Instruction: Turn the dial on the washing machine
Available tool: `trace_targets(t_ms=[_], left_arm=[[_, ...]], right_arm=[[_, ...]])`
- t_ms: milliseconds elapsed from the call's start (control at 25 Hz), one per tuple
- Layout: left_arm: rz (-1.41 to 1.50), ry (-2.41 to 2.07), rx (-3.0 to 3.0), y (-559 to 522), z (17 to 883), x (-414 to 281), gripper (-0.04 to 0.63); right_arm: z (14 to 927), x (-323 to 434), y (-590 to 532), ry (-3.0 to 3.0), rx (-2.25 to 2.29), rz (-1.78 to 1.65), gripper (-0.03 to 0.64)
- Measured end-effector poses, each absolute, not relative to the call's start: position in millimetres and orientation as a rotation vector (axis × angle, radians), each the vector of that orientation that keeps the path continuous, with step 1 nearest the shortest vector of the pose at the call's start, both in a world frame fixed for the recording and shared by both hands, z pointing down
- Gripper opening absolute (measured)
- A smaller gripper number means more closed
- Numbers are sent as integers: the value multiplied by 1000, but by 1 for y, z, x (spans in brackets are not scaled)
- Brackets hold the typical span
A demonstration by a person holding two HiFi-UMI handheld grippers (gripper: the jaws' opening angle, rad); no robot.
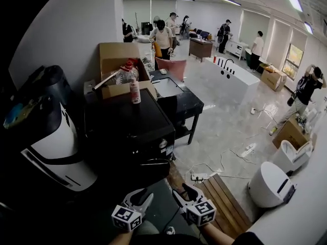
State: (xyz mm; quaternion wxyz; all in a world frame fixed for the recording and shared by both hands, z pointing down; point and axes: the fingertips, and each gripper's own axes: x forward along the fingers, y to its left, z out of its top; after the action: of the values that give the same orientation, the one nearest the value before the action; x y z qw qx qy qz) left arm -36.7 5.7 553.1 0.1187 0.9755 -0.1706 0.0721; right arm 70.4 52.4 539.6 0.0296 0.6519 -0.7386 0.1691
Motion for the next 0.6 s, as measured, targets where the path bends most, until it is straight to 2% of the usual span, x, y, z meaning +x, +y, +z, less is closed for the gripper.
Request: trace_targets(t_ms=[600], left_arm=[[214, -646, 2790, -52, 560, -38, 109]], right_arm=[[549, 100, -23, -2250, 1940, 474, 187]])
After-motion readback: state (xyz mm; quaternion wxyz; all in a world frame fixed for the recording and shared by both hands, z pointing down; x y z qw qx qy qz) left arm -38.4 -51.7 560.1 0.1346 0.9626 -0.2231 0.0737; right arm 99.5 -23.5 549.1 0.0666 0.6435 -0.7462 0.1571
